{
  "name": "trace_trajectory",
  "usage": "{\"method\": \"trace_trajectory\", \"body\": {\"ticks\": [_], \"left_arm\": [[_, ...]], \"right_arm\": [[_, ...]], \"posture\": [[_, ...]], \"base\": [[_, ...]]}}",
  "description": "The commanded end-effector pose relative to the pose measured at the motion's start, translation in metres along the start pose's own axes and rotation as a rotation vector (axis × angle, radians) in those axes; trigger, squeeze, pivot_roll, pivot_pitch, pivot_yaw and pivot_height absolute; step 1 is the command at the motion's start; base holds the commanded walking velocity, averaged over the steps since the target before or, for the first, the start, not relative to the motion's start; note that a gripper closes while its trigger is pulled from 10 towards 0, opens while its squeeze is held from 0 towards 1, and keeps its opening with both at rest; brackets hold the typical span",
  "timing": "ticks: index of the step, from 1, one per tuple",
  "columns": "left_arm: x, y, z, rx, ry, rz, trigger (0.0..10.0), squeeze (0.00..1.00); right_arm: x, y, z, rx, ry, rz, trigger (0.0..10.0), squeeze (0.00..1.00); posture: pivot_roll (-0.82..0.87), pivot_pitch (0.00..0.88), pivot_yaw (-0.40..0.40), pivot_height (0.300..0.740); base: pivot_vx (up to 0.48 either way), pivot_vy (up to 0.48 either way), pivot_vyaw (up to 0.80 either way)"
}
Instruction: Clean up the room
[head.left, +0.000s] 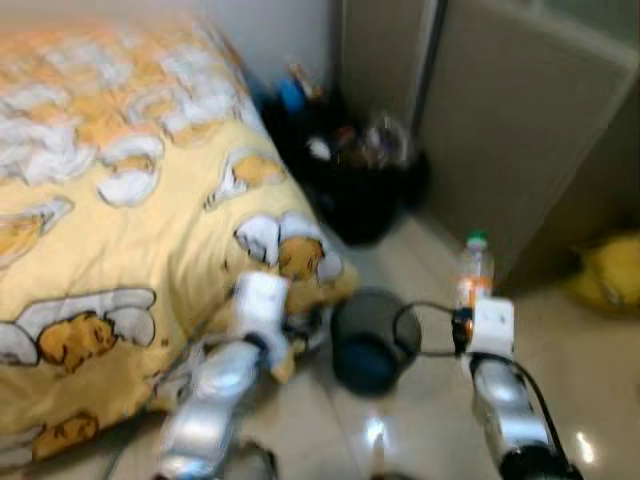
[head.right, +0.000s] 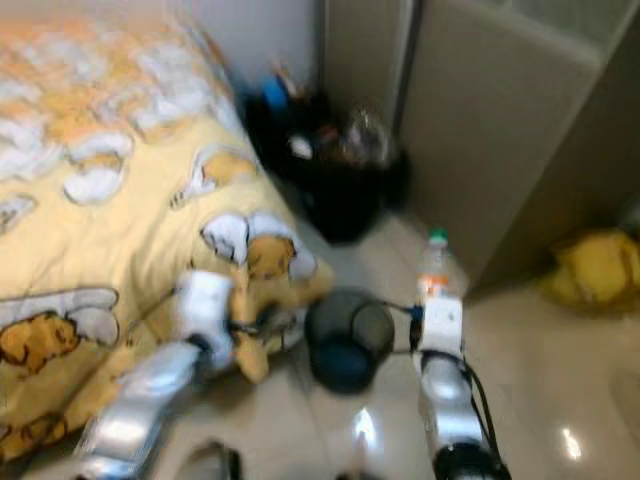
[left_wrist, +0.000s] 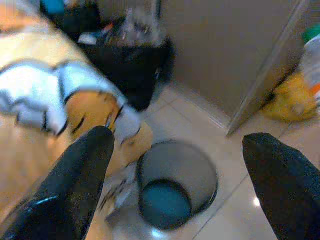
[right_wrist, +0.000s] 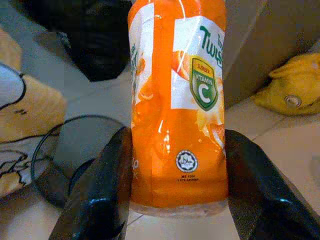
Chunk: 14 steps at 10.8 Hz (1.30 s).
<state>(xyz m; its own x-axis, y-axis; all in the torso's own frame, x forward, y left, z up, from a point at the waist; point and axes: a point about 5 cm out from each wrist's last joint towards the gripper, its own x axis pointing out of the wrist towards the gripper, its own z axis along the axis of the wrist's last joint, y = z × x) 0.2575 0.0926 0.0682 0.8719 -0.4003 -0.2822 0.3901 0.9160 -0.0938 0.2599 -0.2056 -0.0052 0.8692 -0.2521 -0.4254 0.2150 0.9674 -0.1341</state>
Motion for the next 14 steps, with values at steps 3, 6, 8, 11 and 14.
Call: {"method": "trace_trajectory", "body": {"ticks": [3,6,8,11,14], "left_arm": [[-0.001,0.008,0.001,0.021,-0.006,0.031,10.0,0.00],[-0.001,0.008,0.001,0.021,-0.006,0.031,10.0,0.00],[-0.001,0.008,0.001,0.021,-0.006,0.031,10.0,0.00],[0.008,0.010,-0.002,0.027,-0.018,0.038,10.0,0.00],[0.036,0.007,0.007,0.159,-0.054,-0.014,10.0,0.00]], "right_arm": [[0.001,0.004,0.011,0.001,-0.048,0.016,10.0,0.00],[0.001,0.004,0.011,0.001,-0.048,0.016,10.0,0.00],[0.001,0.004,0.011,0.001,-0.048,0.016,10.0,0.00],[-0.005,0.003,0.010,-0.002,-0.052,0.014,10.0,0.00],[-0.016,0.034,-0.016,-0.050,0.060,0.152,10.0,0.00]], "posture": [[0.01,0.000,0.004,0.740],[0.01,0.000,0.004,0.740],[0.01,0.000,0.004,0.740],[0.01,0.000,0.004,0.740],[-0.04,0.000,0.045,0.740]], "base": [[0.292,-0.379,0.59],[0.292,-0.379,0.59],[0.292,-0.379,0.59],[0.292,-0.379,0.59],[0.000,0.000,0.00]]}}
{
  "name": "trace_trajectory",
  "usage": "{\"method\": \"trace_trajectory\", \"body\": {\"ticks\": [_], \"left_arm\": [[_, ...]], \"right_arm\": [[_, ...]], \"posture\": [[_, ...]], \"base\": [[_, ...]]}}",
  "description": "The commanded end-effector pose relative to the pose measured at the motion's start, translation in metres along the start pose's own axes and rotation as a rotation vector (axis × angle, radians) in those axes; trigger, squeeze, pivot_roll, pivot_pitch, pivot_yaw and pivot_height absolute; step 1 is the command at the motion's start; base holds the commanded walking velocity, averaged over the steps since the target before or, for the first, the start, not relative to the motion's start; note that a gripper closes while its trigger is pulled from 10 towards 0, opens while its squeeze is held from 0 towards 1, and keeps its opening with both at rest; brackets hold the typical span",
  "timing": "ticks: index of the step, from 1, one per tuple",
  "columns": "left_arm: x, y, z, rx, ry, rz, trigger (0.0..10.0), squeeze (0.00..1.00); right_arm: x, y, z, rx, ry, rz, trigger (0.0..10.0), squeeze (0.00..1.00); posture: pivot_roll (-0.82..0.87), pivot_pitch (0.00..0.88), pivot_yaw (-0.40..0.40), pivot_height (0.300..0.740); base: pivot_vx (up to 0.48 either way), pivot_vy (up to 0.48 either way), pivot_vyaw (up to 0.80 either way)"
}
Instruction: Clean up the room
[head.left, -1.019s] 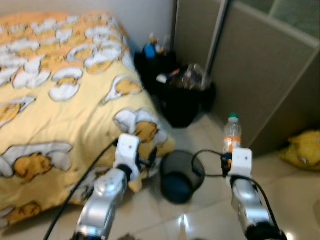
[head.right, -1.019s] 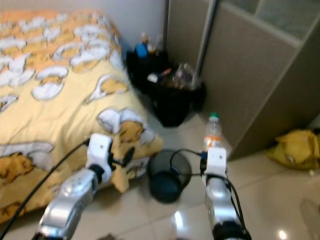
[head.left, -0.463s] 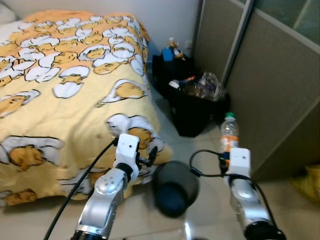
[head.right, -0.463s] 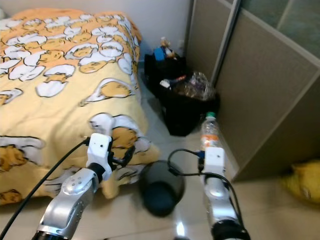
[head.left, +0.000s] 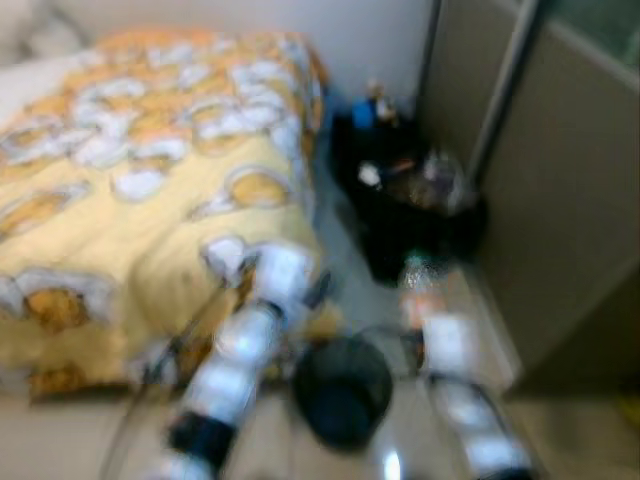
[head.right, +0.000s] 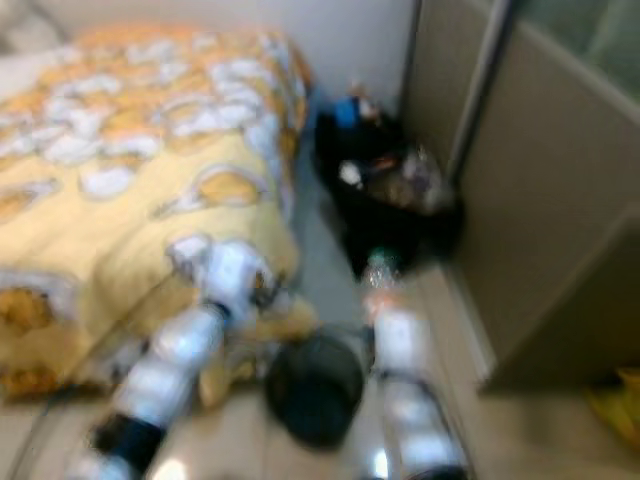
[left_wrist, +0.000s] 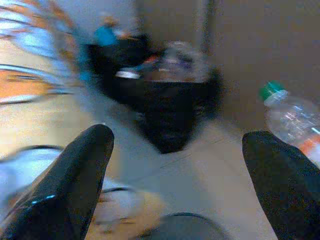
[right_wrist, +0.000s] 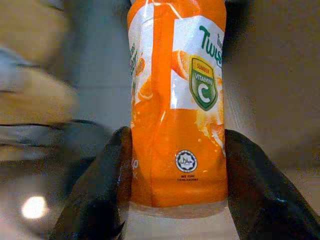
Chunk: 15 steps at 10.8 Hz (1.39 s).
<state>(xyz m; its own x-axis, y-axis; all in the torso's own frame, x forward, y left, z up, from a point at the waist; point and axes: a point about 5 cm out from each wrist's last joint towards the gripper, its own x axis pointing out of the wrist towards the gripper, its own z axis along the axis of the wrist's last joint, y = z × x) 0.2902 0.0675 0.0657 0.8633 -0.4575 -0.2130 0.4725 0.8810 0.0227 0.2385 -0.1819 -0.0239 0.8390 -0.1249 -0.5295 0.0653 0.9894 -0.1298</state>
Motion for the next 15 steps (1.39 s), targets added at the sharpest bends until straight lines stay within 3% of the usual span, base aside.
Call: {"method": "trace_trajectory", "body": {"ticks": [1,3,4,6,7,8,10,11,15], "left_arm": [[-0.006,0.013,-0.010,0.027,0.035,0.052,10.0,0.00],[-0.006,0.018,-0.022,-0.062,0.039,0.103,10.0,0.00],[-0.009,0.018,-0.030,-0.203,0.069,0.146,10.0,0.00],[-0.009,0.019,-0.035,-0.296,0.073,0.218,10.0,0.00],[-0.009,0.019,-0.036,-0.254,0.073,0.239,10.0,0.00],[-0.005,0.010,-0.032,-0.180,0.060,0.191,10.0,0.00],[-0.001,0.003,-0.026,-0.130,0.033,0.132,10.0,0.00],[-0.001,0.001,-0.029,-0.215,0.046,0.114,10.0,0.00],[0.007,-0.008,-0.028,-0.226,0.045,0.070,10.0,0.00]], "right_arm": [[0.000,0.011,0.005,0.020,-0.009,0.036,10.0,0.00],[-0.001,0.010,0.004,0.012,-0.003,0.040,10.0,0.00],[0.000,0.008,0.004,0.004,-0.001,0.041,10.0,0.00],[0.003,0.006,0.005,-0.010,0.002,0.044,10.0,0.00],[0.006,0.006,0.010,-0.029,-0.009,0.072,10.0,0.00],[0.008,0.004,0.015,-0.046,-0.015,0.068,10.0,0.00],[0.010,0.002,0.017,-0.051,-0.018,0.064,10.0,0.00],[0.009,0.000,0.014,-0.051,-0.011,0.059,10.0,0.00],[0.010,-0.001,0.007,-0.080,0.020,0.060,10.0,0.00]], "posture": [[-0.04,0.000,0.040,0.740],[-0.04,0.000,0.035,0.740],[-0.03,0.000,0.030,0.740],[-0.03,0.000,0.023,0.740],[-0.03,0.000,0.017,0.740],[-0.03,0.000,0.010,0.740],[-0.03,0.000,0.009,0.740],[-0.04,0.000,0.009,0.740],[-0.05,0.000,0.013,0.740]], "base": [[0.000,0.000,0.00],[0.000,0.000,0.00],[0.000,0.000,0.00],[0.000,0.000,0.00],[0.000,-0.412,0.00],[0.000,-0.480,0.64],[0.000,-0.471,0.64],[0.000,-0.454,0.64],[0.000,-0.448,0.64]]}}
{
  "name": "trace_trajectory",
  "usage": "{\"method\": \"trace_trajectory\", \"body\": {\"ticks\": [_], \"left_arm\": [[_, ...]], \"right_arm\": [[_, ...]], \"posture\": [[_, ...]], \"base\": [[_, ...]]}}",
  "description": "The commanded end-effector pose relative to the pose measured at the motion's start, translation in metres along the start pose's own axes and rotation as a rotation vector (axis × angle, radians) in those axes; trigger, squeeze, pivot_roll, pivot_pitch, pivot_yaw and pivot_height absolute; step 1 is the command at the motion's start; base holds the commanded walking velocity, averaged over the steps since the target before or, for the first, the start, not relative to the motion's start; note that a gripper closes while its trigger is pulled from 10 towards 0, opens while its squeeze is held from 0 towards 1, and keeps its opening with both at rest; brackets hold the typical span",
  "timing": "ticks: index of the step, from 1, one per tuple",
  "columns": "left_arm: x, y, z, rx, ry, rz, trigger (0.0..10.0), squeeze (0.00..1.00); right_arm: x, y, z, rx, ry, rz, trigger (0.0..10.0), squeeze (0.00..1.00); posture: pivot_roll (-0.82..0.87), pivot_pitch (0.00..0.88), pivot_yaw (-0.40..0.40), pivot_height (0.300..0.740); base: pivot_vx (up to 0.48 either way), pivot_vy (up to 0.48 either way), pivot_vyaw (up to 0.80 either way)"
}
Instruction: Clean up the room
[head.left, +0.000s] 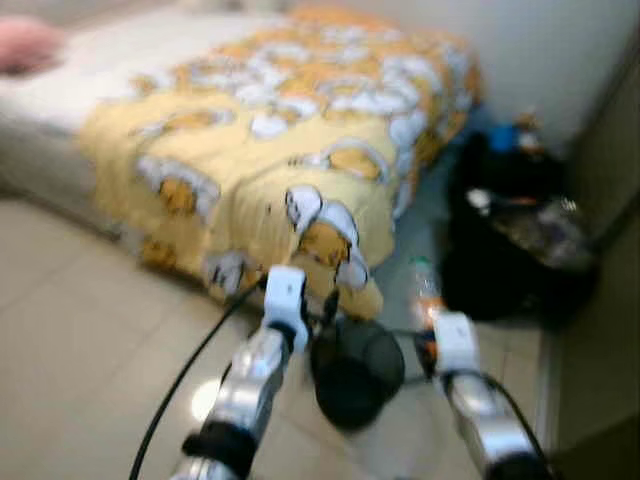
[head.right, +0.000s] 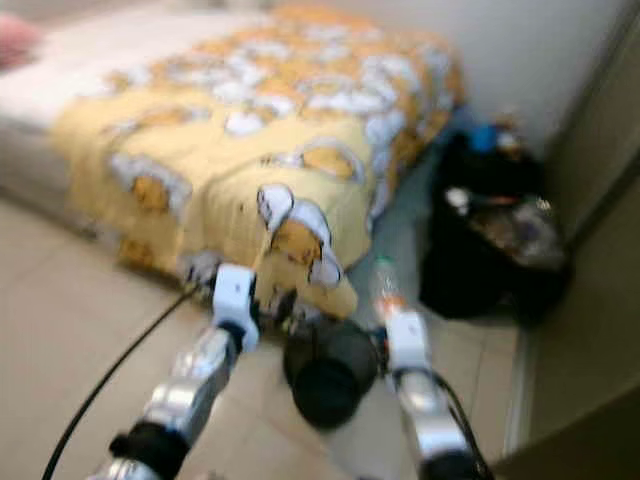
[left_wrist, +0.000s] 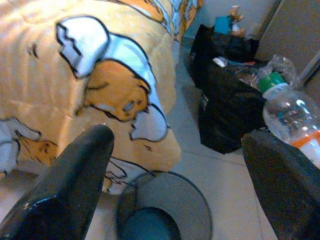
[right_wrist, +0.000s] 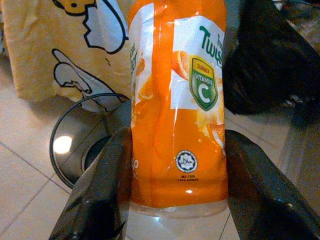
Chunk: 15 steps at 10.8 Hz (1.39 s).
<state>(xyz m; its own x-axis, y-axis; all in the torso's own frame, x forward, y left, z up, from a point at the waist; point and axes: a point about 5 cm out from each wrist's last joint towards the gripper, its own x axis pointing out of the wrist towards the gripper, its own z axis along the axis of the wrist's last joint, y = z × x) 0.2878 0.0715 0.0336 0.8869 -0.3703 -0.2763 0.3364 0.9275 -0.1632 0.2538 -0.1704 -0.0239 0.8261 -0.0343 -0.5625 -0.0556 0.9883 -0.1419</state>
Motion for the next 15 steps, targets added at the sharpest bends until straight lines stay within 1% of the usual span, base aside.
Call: {"method": "trace_trajectory", "body": {"ticks": [1,2,3,4,5,6,7,8,9,10,11,12,13,14,15], "left_arm": [[0.004,-0.003,0.005,-0.010,-0.020,-0.001,10.0,0.00],[0.004,0.003,0.007,0.029,-0.030,0.017,10.0,0.00],[0.004,0.010,0.007,0.100,-0.022,0.048,10.0,0.00],[0.000,0.015,0.021,0.147,-0.102,0.025,10.0,0.00],[0.000,0.014,0.023,0.115,-0.123,0.011,10.0,0.00],[0.000,0.015,0.022,0.107,-0.113,0.017,10.0,0.00],[0.001,0.014,0.019,0.120,-0.103,0.008,10.0,0.00],[0.001,0.009,0.016,0.126,-0.084,-0.038,10.0,0.00],[0.001,0.006,0.013,0.128,-0.065,-0.049,10.0,0.00],[0.002,0.002,0.010,0.162,-0.041,-0.063,10.0,0.00],[-0.001,0.000,0.020,0.207,-0.070,-0.099,10.0,0.00],[-0.013,0.007,0.024,0.257,-0.075,-0.113,10.0,0.00],[-0.027,0.015,0.023,0.280,-0.066,-0.092,10.0,0.00],[-0.045,0.022,0.024,0.259,-0.064,-0.034,10.0,0.00],[-0.065,0.025,0.021,0.210,-0.067,0.022,10.0,0.00]], "right_arm": [[0.003,-0.007,0.009,-0.027,-0.031,-0.012,10.0,0.00],[0.006,-0.004,0.017,-0.043,-0.050,0.003,10.0,0.00],[0.008,-0.001,0.022,-0.047,-0.071,0.017,10.0,0.00],[0.009,0.001,0.026,-0.035,-0.083,0.018,10.0,0.00],[0.010,0.001,0.025,-0.023,-0.079,0.010,10.0,0.00],[0.010,0.001,0.023,-0.014,-0.072,0.008,10.0,0.00],[0.010,0.002,0.021,-0.016,-0.067,0.010,10.0,0.00],[0.011,0.003,0.020,-0.018,-0.056,0.010,10.0,0.00],[0.012,0.002,0.015,-0.010,-0.020,0.009,10.0,0.00],[0.013,0.002,0.008,-0.004,0.028,0.011,10.0,0.00],[0.016,0.006,0.006,0.047,0.098,0.015,10.0,0.00],[0.020,0.013,0.016,0.064,0.094,0.020,10.0,0.00],[0.023,0.022,0.027,0.080,0.077,0.048,10.0,0.00],[0.025,0.030,0.035,0.093,0.061,0.084,10.0,0.00],[0.025,0.038,0.038,0.094,0.068,0.098,10.0,0.00]], "posture": [[-0.05,0.000,0.011,0.740],[-0.04,0.000,0.010,0.740],[-0.03,0.000,0.004,0.740],[-0.02,0.000,0.003,0.740],[-0.01,0.000,0.002,0.740],[0.00,0.000,0.002,0.740],[0.00,0.000,0.003,0.740],[0.00,0.000,0.004,0.740],[0.00,0.000,0.006,0.740],[0.00,0.000,0.007,0.740],[0.06,0.000,0.020,0.740],[0.11,0.000,0.015,0.740],[0.19,0.022,0.004,0.740],[0.23,0.051,-0.001,0.740],[0.27,0.102,-0.006,0.740]], "base": [[0.262,-0.401,0.62],[0.319,-0.356,0.60],[0.000,0.000,0.58],[0.000,0.000,0.00],[0.480,0.000,0.00],[0.480,0.000,0.00],[0.480,0.000,0.00],[0.480,0.000,0.00],[0.480,0.000,0.00],[0.000,0.000,0.00],[0.000,0.000,0.00],[0.000,0.000,0.00],[0.000,0.000,0.00],[0.000,0.000,0.00],[0.000,0.000,0.00]]}}
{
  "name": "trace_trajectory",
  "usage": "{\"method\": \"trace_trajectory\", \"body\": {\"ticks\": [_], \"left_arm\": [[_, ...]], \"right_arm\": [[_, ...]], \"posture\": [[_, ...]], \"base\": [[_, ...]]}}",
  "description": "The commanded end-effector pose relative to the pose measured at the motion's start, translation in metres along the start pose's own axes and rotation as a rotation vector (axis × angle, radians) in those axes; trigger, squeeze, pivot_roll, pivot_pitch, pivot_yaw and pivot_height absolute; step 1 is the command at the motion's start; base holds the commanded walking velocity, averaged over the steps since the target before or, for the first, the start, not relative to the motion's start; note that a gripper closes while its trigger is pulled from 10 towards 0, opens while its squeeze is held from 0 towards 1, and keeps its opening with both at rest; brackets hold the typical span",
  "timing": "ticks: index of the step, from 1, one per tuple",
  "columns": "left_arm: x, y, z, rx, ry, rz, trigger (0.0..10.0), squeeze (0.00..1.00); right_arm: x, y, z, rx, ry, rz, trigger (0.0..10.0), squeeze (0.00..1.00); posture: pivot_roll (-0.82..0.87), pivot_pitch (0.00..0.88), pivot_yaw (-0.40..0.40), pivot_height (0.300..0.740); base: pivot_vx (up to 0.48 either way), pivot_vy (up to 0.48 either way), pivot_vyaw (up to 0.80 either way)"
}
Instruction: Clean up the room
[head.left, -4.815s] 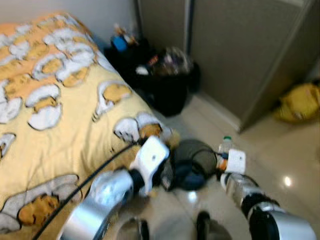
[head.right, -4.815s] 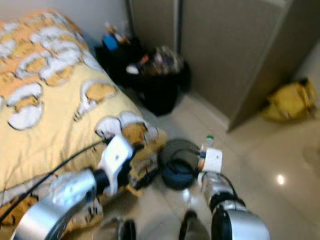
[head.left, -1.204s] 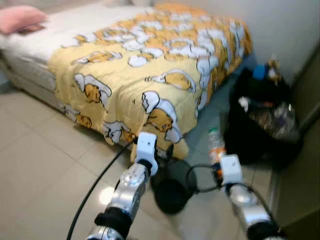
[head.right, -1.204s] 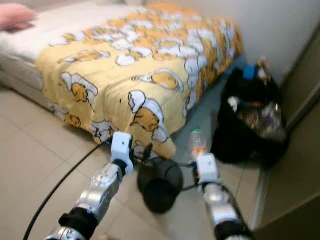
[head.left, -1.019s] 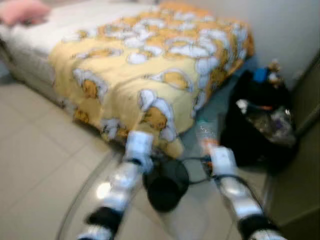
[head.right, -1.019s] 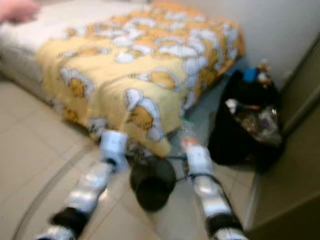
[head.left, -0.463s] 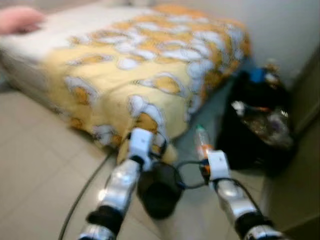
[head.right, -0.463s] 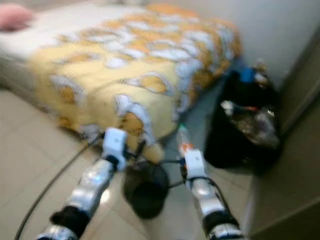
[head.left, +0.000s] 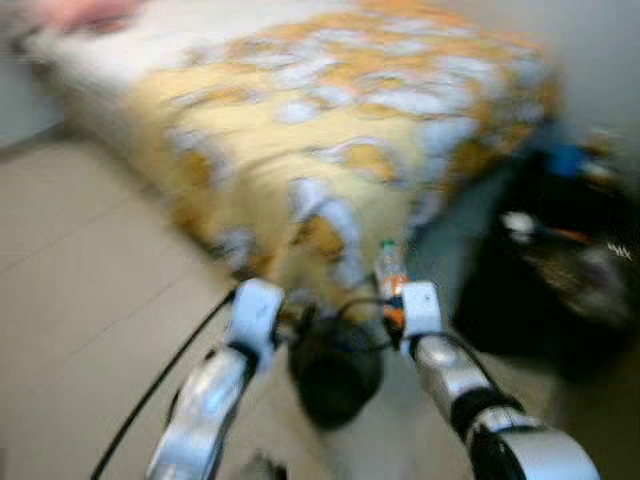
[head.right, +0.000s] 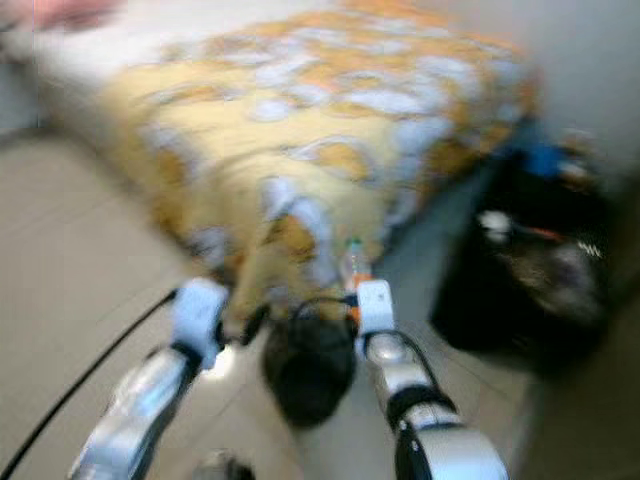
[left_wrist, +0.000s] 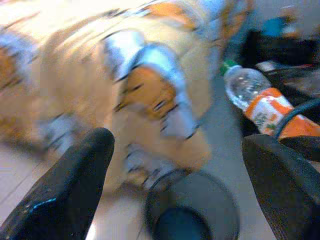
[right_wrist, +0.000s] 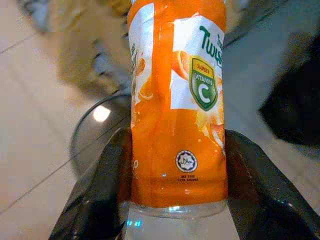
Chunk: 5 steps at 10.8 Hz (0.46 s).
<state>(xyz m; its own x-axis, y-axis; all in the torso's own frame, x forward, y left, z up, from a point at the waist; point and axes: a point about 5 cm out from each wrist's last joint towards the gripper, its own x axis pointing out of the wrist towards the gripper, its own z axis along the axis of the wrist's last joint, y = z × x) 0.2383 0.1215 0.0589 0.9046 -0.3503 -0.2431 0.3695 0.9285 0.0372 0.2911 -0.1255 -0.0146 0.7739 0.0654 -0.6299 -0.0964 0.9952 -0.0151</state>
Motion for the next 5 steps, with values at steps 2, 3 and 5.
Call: {"method": "trace_trajectory", "body": {"ticks": [2,3,5], "left_arm": [[-0.022,-0.004,0.008,0.006,-0.003,0.009,10.0,0.00],[-0.031,-0.007,0.011,0.032,0.002,0.005,10.0,0.00],[-0.048,-0.014,0.018,0.042,0.011,0.020,10.0,0.00]], "right_arm": [[0.002,0.007,0.010,0.036,-0.018,0.001,10.0,0.00],[0.002,0.011,0.012,0.062,-0.016,0.000,10.0,0.00],[0.004,0.022,0.034,0.173,-0.064,0.009,10.0,1.00]], "posture": [[0.34,0.180,-0.015,0.740],[0.35,0.196,-0.018,0.740],[0.38,0.244,-0.045,0.740]], "base": [[0.000,0.000,0.00],[0.000,0.000,0.00],[0.000,0.000,0.00]]}}
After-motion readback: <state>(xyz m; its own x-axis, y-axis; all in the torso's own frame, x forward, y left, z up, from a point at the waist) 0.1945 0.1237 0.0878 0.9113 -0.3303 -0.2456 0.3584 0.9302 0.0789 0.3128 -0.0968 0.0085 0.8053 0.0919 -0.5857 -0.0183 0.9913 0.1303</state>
